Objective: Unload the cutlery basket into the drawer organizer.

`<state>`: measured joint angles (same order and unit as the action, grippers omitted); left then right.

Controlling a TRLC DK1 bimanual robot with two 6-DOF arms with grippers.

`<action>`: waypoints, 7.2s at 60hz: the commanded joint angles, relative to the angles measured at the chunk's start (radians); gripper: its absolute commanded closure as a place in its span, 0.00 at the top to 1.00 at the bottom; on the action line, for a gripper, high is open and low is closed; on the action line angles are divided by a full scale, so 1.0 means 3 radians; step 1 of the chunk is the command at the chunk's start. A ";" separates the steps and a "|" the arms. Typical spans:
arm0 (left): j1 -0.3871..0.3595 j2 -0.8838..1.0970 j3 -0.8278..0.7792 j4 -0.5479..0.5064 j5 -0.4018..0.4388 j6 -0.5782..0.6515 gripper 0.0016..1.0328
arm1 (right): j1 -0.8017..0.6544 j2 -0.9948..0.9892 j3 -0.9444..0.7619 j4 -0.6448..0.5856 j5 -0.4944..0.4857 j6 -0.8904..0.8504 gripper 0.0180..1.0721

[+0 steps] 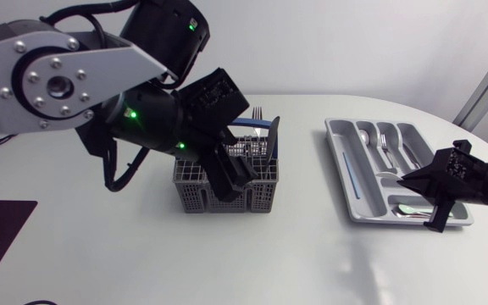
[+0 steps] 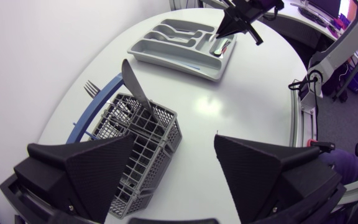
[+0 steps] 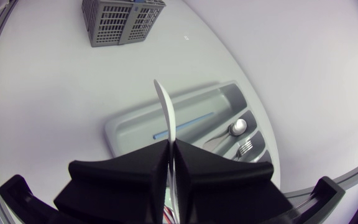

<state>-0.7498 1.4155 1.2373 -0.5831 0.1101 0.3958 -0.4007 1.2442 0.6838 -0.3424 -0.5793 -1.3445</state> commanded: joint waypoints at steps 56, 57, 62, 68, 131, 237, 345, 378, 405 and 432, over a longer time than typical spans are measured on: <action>-0.0262 -0.0142 -0.0509 0.0737 -0.0357 0.0261 0.88 | -0.0469 0.2229 0.1740 -0.1559 0.0760 -0.1895 0.10; -0.0262 -0.0137 -0.0514 0.0742 -0.0357 0.0261 0.88 | -0.0464 0.2234 0.1740 -0.1559 0.0765 -0.1895 0.10; -0.0267 -0.0111 -0.0520 0.0773 -0.0357 0.0261 0.88 | -0.0444 0.2301 0.1735 -0.1528 0.0816 -0.1905 0.10; -0.0287 -0.0096 -0.0535 0.0829 -0.0372 0.0261 0.88 | -0.0444 0.2321 0.1689 -0.1349 0.0786 -0.1879 0.24; -0.0042 -0.0372 -0.1322 0.1913 -0.0428 0.0215 0.88 | 0.0589 0.0015 0.0451 -0.1027 -0.0375 0.0544 0.61; 0.0561 -0.0612 -0.2064 0.2598 0.0237 0.0036 0.89 | 0.2768 0.1130 0.0323 0.2092 0.0627 0.3694 0.34; 0.0423 -0.0341 -0.1961 0.2532 0.0308 -0.0005 0.90 | 0.2936 0.0081 0.0037 0.2200 0.0944 0.3802 0.06; 0.0377 0.0150 -0.1588 0.2342 0.0482 -0.0036 0.91 | 0.2931 -0.0159 0.0144 0.1970 0.0872 0.3720 0.06; 0.0398 0.0001 -0.1609 0.2225 0.0477 -0.0010 0.91 | 0.2282 -0.0701 0.0702 0.0794 0.0520 0.3505 0.06; 0.0464 -0.0331 -0.1803 0.2138 0.0467 0.0087 0.92 | 0.0057 -0.0394 0.0988 0.0052 -0.0385 0.2692 0.06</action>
<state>-0.6247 1.3415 0.7254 0.0643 0.2466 0.4019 -0.3042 1.0702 0.9409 -0.3176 -0.6670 -0.4789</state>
